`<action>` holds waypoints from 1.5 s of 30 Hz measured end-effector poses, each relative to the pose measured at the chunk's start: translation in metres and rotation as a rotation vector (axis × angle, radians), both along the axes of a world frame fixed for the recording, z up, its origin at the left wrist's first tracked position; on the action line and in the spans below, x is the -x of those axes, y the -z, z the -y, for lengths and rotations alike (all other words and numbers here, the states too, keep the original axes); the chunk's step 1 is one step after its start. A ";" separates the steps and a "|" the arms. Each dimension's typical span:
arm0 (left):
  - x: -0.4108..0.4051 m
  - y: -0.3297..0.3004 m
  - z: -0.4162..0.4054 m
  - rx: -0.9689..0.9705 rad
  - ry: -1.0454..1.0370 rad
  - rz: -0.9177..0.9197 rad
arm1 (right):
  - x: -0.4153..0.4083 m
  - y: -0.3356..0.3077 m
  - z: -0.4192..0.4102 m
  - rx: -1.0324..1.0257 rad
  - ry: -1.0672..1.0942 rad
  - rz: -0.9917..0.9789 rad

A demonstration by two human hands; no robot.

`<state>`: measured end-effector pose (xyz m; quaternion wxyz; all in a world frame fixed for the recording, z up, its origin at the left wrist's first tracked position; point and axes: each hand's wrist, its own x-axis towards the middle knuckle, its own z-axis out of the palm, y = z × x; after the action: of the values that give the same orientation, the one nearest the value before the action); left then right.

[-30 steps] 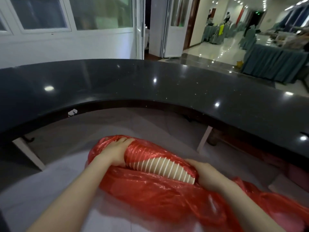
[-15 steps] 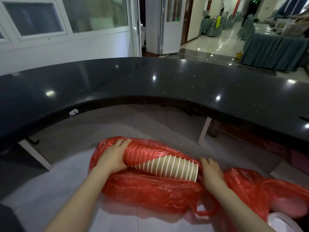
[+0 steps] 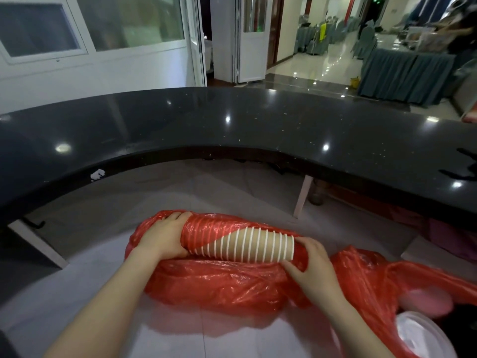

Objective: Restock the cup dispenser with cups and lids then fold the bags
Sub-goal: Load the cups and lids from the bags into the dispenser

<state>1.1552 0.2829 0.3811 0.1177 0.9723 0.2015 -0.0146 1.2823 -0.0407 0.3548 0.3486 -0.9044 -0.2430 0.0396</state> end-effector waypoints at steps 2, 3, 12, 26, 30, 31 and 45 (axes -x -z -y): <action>-0.004 -0.002 -0.002 0.021 0.002 -0.004 | -0.002 0.006 0.002 0.045 -0.032 -0.034; -0.006 -0.003 -0.004 0.029 0.000 -0.012 | -0.002 0.010 0.003 0.080 -0.051 -0.050; -0.015 -0.013 -0.013 0.153 -0.010 -0.154 | -0.006 0.033 -0.002 0.190 -0.074 -0.084; 0.002 -0.016 0.003 0.168 -0.021 -0.164 | 0.003 -0.031 -0.012 -0.053 0.085 0.000; 0.010 -0.015 0.000 0.184 -0.016 -0.132 | 0.009 -0.045 -0.021 -0.112 -0.018 0.034; 0.012 -0.015 0.000 0.198 -0.018 -0.122 | 0.009 -0.048 -0.022 -0.118 -0.029 0.047; 0.040 -0.018 -0.038 -0.015 -0.393 0.090 | -0.008 -0.041 -0.007 -0.094 -0.040 0.004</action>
<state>1.1148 0.3210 0.3989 0.1201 0.9148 0.3818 0.0538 1.2900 -0.0333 0.3962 0.3896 -0.8819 -0.2633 0.0335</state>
